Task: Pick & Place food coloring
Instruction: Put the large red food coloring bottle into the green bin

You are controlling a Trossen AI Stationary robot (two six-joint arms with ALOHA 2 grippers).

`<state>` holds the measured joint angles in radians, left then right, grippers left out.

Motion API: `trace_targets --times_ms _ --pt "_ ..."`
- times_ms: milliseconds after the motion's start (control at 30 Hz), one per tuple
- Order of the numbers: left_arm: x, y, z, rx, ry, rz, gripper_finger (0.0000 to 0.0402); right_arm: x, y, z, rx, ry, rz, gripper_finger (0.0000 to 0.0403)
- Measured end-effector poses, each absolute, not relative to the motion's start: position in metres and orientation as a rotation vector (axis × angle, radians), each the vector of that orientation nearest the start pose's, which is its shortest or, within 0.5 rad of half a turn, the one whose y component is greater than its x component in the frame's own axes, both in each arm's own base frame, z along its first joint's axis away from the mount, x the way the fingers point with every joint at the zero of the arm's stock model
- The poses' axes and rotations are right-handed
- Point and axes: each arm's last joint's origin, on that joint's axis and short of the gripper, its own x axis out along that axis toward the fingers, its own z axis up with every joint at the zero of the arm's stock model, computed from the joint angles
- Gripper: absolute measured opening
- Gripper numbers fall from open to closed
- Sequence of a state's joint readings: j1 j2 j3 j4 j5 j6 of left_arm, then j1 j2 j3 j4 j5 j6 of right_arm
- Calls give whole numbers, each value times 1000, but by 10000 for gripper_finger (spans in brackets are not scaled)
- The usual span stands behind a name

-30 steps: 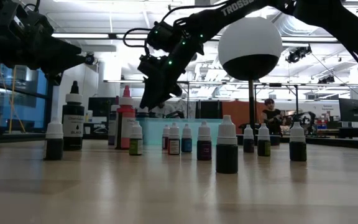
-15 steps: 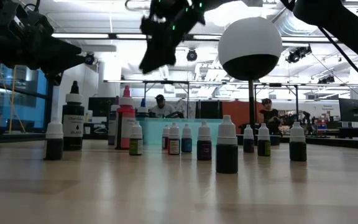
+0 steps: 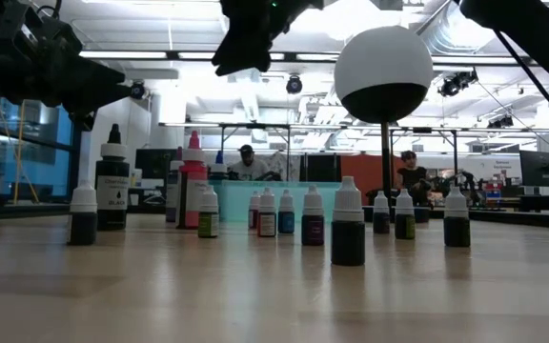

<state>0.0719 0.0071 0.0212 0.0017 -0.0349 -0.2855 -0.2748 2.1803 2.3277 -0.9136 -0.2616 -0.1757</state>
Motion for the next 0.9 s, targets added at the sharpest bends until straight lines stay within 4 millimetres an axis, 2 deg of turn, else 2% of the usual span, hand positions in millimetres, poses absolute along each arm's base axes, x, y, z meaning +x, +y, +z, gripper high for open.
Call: trace_targets --times_ms 233,433,700,900 --pt "96 8 170 -285 -31 103 129 465 -85 340 16 791 134 167" --pt "96 8 170 -285 -31 103 129 461 -55 333 17 894 205 167" --pt "96 8 170 -285 -31 103 129 466 -32 323 -60 925 308 165" --pt "96 8 170 -285 -31 103 129 483 -15 294 -135 957 357 165"
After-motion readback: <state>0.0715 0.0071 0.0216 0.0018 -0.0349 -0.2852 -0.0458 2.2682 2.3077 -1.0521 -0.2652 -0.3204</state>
